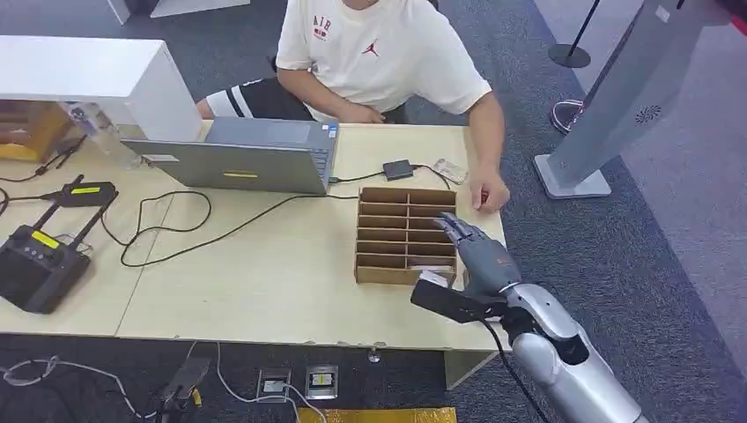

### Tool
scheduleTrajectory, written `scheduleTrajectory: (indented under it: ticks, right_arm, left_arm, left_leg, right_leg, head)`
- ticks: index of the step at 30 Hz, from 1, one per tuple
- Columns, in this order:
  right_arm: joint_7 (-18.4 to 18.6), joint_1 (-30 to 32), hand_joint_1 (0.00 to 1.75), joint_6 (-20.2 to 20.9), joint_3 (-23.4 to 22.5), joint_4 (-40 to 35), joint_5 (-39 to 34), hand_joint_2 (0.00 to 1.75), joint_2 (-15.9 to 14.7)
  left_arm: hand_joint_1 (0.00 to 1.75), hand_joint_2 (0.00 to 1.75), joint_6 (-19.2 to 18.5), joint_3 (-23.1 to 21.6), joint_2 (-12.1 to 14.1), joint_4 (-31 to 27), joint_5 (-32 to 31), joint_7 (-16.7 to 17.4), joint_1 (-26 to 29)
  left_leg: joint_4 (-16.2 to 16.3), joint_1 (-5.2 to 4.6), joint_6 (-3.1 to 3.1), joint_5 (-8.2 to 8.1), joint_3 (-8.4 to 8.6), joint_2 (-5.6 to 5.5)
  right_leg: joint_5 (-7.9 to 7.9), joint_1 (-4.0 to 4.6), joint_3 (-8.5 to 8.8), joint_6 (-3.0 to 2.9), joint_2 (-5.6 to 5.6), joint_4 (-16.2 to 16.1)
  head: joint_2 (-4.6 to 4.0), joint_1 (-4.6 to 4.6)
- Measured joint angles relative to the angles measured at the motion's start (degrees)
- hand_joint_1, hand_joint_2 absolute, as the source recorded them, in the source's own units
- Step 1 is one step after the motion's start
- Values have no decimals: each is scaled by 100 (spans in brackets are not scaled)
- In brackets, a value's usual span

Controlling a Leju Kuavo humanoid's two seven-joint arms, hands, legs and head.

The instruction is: Pass the card to the sensor for recognition and then transmit it.

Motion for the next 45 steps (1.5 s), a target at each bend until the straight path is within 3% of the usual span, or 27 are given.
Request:
scheduleTrajectory:
  ticks: [11, 45]
  right_arm:
    - [-46, -85, 0, 39, 18, 2, -35, 175, 142]
    - [-111, -77, 0, -24, 149, 457, 192, 175, 146]
  left_arm:
    - [0, 0, -20, 0, 0, -4, -39, 2, -10]
    - [0, 0, -113, -2, 0, -2, -55, 129, -55]
  left_leg:
    - [0, 0, 0, 0, 0, 0]
    - [0, 0, 0, 0, 1, 0]
  right_leg:
    - [0, 0, -1, 0, 0, 0]
    - [0, 0, -1, 0, 1, 0]
  head:
    - [0, 0]
    - [0, 0]
